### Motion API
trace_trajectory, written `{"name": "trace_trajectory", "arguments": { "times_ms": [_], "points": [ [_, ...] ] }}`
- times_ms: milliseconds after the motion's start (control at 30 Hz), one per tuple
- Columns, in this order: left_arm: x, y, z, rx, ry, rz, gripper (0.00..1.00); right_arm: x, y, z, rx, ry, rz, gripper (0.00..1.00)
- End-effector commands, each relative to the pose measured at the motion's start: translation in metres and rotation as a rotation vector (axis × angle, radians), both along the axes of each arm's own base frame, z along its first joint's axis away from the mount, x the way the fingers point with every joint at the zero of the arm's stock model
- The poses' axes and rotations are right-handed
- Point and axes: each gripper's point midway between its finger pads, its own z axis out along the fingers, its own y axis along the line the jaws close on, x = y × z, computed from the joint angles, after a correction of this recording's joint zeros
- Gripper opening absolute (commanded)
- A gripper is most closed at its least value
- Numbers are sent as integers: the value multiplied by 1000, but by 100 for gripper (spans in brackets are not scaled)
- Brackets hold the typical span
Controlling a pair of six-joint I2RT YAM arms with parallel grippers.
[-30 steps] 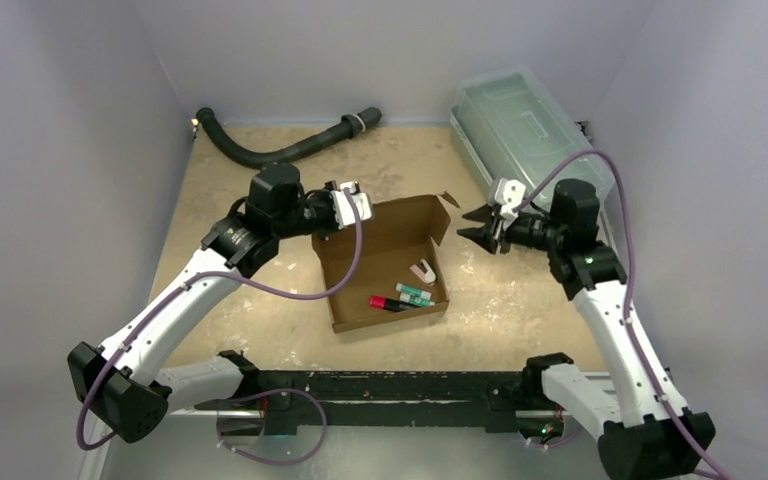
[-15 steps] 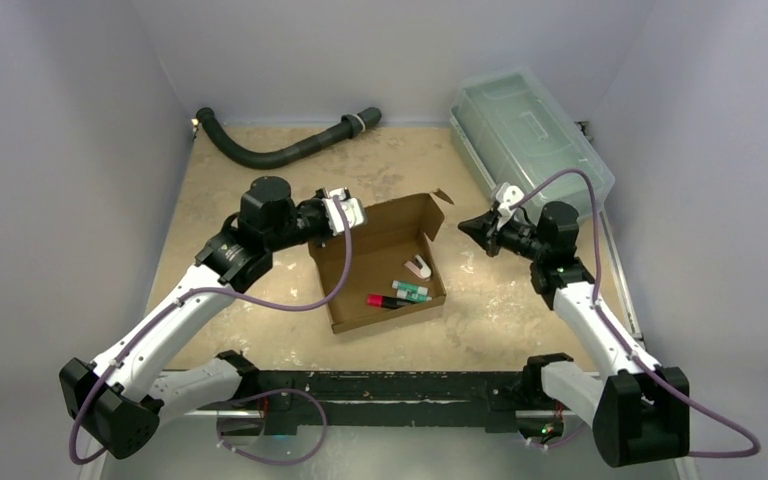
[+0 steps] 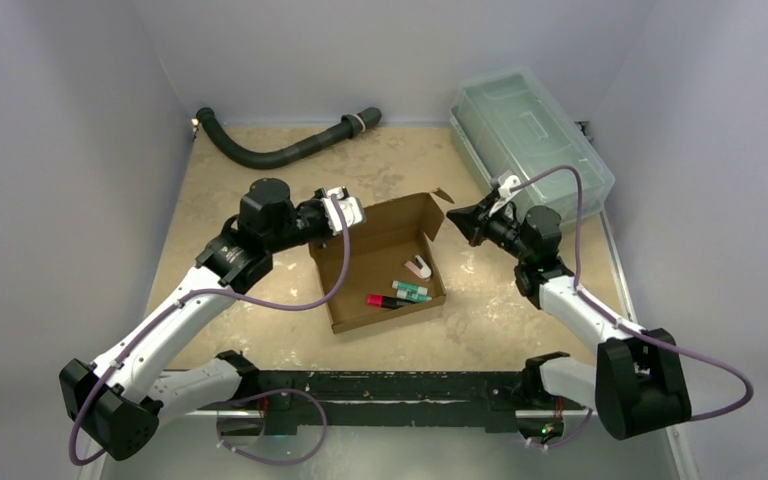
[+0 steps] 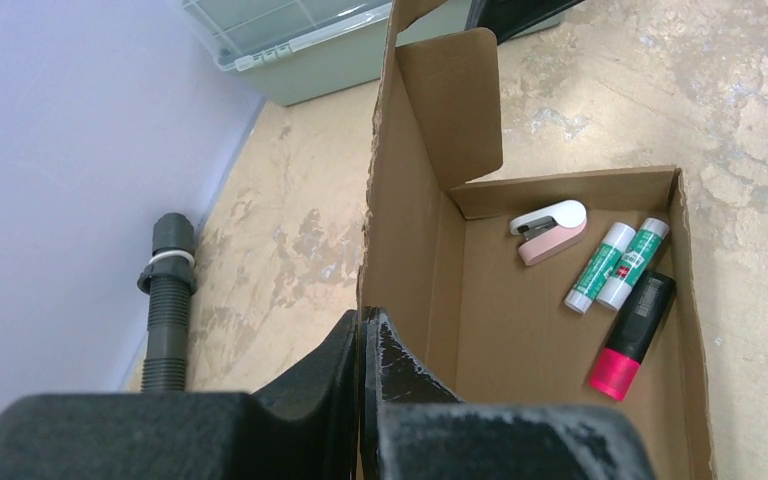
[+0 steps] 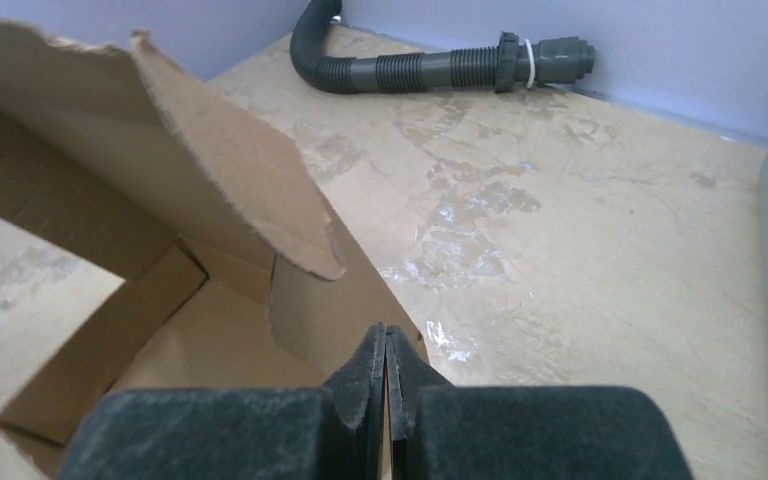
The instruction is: Fold the paper box
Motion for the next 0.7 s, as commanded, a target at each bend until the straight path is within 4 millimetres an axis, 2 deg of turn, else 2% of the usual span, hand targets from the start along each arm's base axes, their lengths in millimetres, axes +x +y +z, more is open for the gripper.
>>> {"name": "trace_trajectory", "arguments": {
  "times_ms": [0,233,433,667],
  "points": [
    [2,3,7,-32,-6,26,0,19,-5,8,96,28,-109,0],
    [4,4,7,-46,5,30,0,26,5,-9,113,108,-118,0],
    [6,5,6,-51,11,33,0,14,33,-28,104,177,-9,0],
    [7,4,3,-55,23,24,0,10,50,-38,115,237,51,0]
  ]
}}
